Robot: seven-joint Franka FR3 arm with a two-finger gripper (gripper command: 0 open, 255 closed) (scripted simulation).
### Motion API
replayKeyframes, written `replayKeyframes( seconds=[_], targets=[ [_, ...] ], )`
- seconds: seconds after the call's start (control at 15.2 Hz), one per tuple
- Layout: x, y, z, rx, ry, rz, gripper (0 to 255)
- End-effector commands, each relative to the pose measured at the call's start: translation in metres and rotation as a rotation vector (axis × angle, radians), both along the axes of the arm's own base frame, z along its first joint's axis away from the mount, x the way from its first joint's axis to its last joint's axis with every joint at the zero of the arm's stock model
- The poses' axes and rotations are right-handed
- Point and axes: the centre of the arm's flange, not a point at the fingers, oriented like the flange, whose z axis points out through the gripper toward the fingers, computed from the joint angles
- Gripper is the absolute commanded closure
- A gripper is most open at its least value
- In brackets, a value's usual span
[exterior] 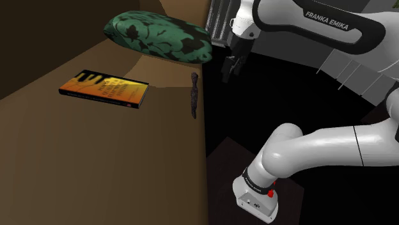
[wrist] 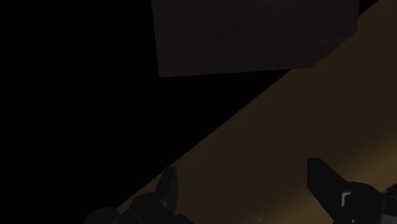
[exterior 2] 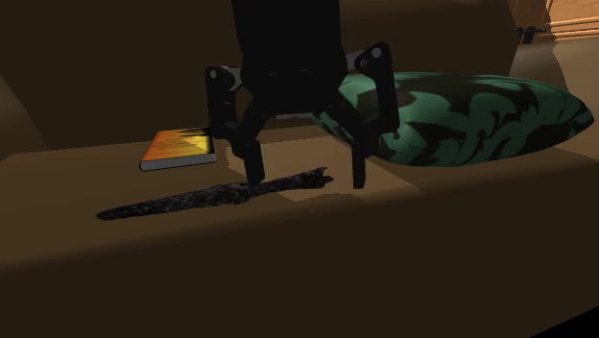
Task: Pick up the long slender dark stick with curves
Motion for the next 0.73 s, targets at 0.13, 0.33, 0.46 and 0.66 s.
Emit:
replayKeyframes(
  seconds=[0.13,0.33,0.46,0.66],
  targets=[
    [0.001,0.021,-0.007,0.031,-0.026,-0.157,0],
    [0.009,0.051,-0.015,0.077,-0.064,-0.393,0],
    [0.018,0.07,-0.02,0.108,-0.09,-0.551,0],
    [0.037,0.095,-0.026,0.154,-0.129,-0.787,0]
  ],
)
